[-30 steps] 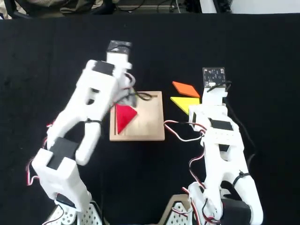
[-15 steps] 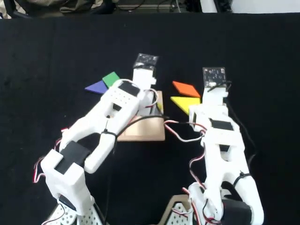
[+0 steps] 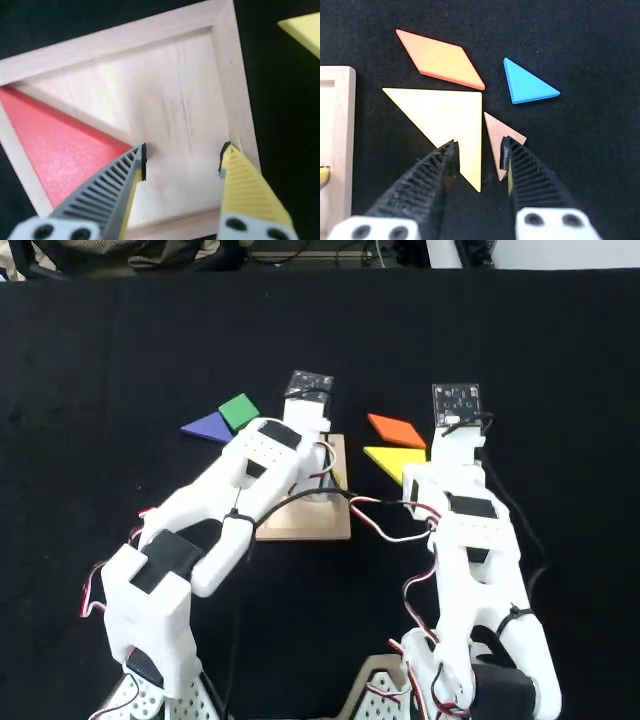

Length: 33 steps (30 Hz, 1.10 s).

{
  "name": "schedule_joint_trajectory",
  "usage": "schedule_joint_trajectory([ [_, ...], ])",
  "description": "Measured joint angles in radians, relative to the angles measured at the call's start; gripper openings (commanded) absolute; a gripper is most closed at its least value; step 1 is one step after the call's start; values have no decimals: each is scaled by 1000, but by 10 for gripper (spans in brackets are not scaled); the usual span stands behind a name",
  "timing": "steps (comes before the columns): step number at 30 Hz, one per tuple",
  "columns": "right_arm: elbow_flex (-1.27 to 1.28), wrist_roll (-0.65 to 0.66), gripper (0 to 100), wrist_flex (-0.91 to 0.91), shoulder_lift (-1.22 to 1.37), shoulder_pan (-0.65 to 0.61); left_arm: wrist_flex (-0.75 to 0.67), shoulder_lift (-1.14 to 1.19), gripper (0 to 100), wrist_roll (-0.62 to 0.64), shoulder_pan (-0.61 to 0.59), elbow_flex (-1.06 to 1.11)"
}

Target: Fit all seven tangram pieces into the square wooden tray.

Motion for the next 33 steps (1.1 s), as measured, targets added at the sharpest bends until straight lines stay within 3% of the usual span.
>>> schedule_joint_trajectory([
  [11, 0, 0, 144, 0, 0, 0, 75, -46, 260, 0, -91, 2],
  [21, 0, 0, 144, 0, 0, 0, 98, -218, 260, 0, -68, 2],
  [26, -6, 0, 148, 11, 0, -71, 195, -377, 260, 0, -153, 2],
  [33, -313, 0, 147, 374, 57, -236, 227, -720, 260, 0, -390, 198],
])
